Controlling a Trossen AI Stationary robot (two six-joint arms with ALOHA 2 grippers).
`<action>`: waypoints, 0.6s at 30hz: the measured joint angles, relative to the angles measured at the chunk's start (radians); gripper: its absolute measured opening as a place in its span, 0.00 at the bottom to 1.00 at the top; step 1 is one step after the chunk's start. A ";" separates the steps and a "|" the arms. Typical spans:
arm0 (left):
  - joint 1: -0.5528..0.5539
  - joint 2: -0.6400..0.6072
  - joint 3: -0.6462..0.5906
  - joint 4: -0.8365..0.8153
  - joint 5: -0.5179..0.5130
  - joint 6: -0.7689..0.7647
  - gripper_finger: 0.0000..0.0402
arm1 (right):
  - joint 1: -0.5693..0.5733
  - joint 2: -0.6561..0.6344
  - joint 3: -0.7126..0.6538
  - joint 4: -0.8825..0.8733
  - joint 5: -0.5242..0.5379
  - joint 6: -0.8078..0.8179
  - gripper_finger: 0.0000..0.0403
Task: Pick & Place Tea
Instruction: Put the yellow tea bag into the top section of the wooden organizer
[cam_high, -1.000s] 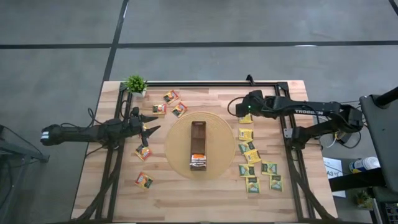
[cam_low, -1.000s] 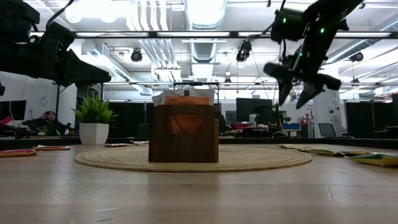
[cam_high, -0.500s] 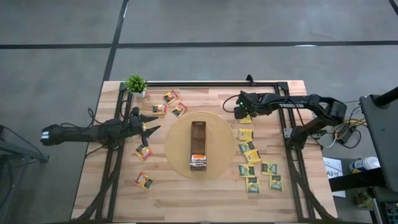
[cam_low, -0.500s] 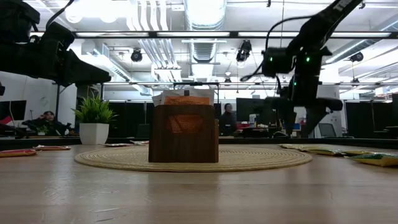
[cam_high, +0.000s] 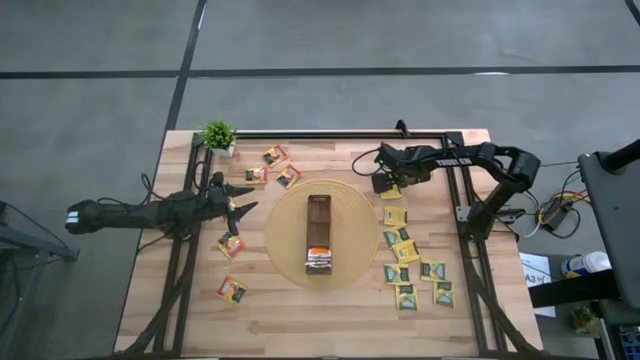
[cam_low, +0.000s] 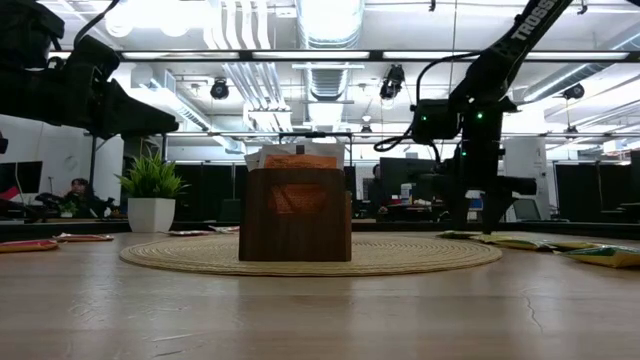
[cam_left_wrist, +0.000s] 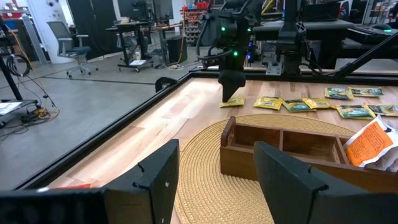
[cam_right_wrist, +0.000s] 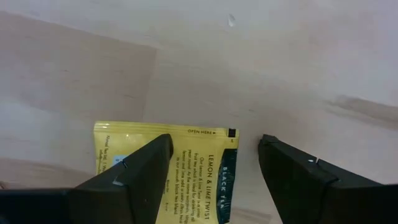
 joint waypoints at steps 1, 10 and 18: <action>0.000 0.000 0.000 0.000 0.000 0.000 0.50 | 0.000 -0.009 0.000 0.000 0.000 -0.003 0.60; -0.001 0.000 0.000 0.000 0.000 0.000 0.50 | 0.007 -0.093 -0.012 -0.001 0.011 -0.030 0.60; 0.000 0.000 0.000 0.000 0.000 0.000 0.50 | 0.014 -0.128 -0.011 -0.001 0.014 -0.026 0.60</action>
